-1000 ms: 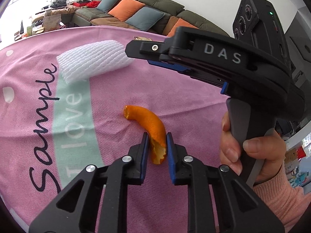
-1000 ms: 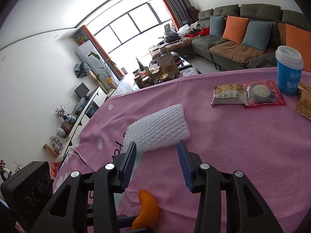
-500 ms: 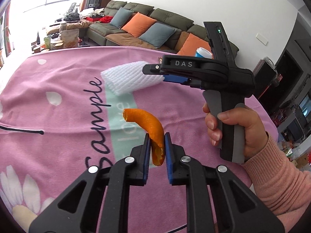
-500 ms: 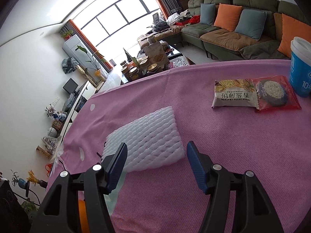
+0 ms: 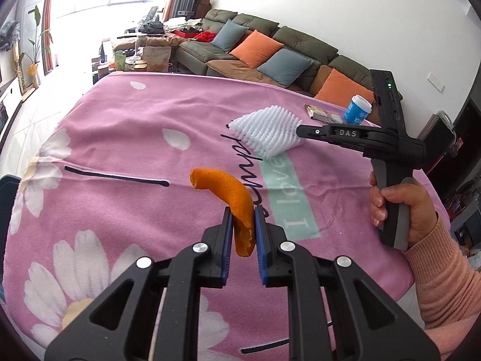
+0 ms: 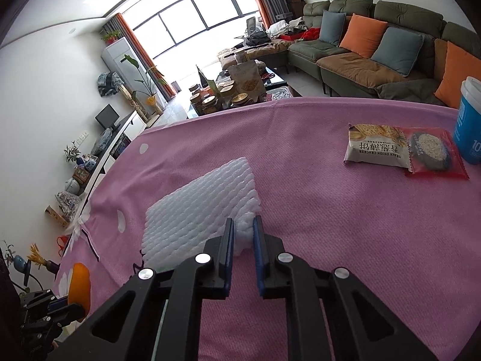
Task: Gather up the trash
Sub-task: 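Lift the orange peel and foam net off the tablecloth with both tools, then carry the orange peel and foam net over the teal bin with both tools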
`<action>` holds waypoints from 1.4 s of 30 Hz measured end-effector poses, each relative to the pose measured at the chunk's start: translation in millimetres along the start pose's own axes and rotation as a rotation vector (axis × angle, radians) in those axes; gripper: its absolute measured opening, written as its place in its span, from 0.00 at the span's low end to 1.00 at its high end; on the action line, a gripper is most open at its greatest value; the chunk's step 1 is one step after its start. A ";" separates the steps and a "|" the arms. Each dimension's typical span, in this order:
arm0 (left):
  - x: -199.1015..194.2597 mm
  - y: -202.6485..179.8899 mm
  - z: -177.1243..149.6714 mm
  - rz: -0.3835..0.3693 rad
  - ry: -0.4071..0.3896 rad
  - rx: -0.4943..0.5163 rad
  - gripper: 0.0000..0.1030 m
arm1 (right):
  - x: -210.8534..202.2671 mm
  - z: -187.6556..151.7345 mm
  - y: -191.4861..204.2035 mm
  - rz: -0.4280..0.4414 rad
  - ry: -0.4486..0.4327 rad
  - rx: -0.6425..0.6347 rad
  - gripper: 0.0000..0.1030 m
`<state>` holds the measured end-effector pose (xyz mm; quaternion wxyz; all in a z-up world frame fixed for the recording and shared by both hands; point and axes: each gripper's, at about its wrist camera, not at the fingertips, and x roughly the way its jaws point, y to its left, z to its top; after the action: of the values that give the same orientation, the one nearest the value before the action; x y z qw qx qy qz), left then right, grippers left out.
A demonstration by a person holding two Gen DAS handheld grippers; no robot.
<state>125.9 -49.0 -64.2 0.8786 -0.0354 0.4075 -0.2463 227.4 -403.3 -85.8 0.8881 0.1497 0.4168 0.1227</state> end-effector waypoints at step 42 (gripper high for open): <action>-77.9 56.4 -28.0 0.171 -0.090 -0.087 0.14 | -36.4 -40.5 102.4 0.390 -0.063 -0.017 0.09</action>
<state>85.6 40.2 -43.2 0.9114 -0.0497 0.3795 -0.1509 163.8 -314.5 -47.1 0.8614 0.2240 0.3507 0.2913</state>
